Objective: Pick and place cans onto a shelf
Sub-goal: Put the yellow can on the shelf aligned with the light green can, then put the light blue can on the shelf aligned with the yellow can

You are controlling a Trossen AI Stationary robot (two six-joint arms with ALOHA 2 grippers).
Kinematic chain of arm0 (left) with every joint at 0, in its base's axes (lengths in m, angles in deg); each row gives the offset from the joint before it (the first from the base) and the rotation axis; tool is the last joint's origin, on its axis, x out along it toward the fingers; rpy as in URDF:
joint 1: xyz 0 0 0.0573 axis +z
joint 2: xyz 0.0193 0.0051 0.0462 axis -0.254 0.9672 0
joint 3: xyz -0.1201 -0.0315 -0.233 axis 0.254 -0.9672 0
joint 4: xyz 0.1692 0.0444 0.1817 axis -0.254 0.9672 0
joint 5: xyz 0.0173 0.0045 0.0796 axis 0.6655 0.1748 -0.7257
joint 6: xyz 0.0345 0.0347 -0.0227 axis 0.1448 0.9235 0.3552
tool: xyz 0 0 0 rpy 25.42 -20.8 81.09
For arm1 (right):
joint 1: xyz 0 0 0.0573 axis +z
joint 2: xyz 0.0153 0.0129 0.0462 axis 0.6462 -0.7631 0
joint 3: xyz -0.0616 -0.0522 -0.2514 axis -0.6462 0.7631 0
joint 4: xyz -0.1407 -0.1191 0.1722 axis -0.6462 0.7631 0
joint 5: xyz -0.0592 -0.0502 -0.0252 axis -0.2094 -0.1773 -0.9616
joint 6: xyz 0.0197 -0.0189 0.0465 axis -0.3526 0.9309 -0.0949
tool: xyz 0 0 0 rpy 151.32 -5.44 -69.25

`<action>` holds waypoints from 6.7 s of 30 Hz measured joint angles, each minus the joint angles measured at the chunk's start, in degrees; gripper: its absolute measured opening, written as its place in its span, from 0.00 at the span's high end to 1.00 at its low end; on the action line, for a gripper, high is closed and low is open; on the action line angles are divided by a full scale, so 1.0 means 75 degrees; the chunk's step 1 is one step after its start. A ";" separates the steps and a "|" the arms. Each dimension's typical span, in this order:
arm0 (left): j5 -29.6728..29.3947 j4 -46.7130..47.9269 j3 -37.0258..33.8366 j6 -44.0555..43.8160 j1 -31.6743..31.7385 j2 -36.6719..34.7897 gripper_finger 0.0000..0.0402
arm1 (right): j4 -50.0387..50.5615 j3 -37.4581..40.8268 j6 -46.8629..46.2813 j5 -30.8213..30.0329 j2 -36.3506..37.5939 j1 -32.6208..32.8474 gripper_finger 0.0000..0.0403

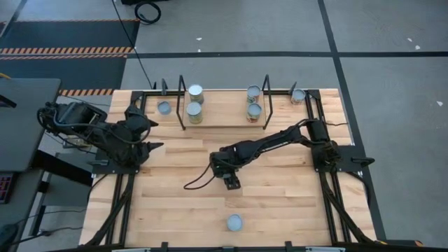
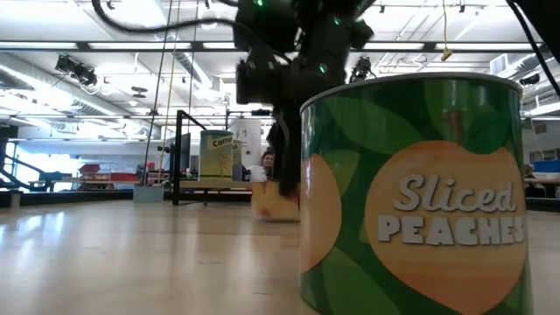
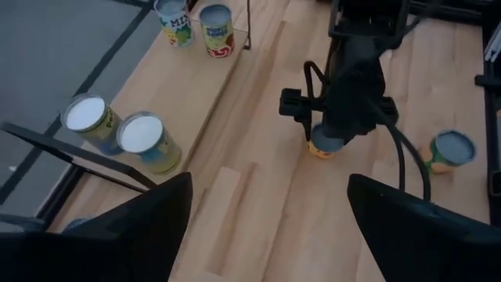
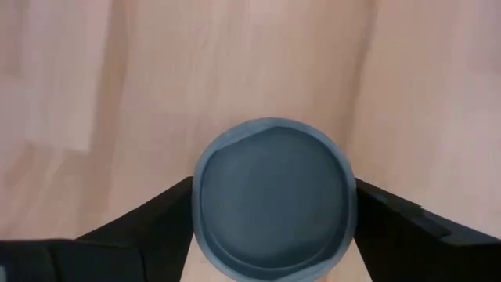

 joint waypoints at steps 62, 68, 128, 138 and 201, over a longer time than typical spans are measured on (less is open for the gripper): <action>-0.1711 -0.2268 -0.0178 0.2819 0.5203 0.0001 0.13 | 0.3374 -0.3716 0.2114 -0.0910 0.0927 -0.4062 0.07; -0.1030 -0.2226 -0.1698 0.1949 0.6403 -0.0466 0.13 | 0.3781 -0.5063 0.1169 -0.1237 0.1678 -0.3637 0.07; 0.3640 -0.4283 -0.6064 -0.5662 1.0415 0.3337 0.14 | 0.4709 -0.5158 0.2163 -0.0476 0.3615 -0.4813 0.07; 0.3651 -0.2790 -0.6456 -0.5622 0.8629 0.2201 0.14 | 0.5174 -0.5158 0.2148 -0.0438 0.3859 -0.4814 0.07; 0.2942 -0.6719 -0.8105 0.1014 0.6597 0.1495 0.14 | 0.5008 -0.5161 0.1624 -0.0427 0.4116 -0.4811 0.07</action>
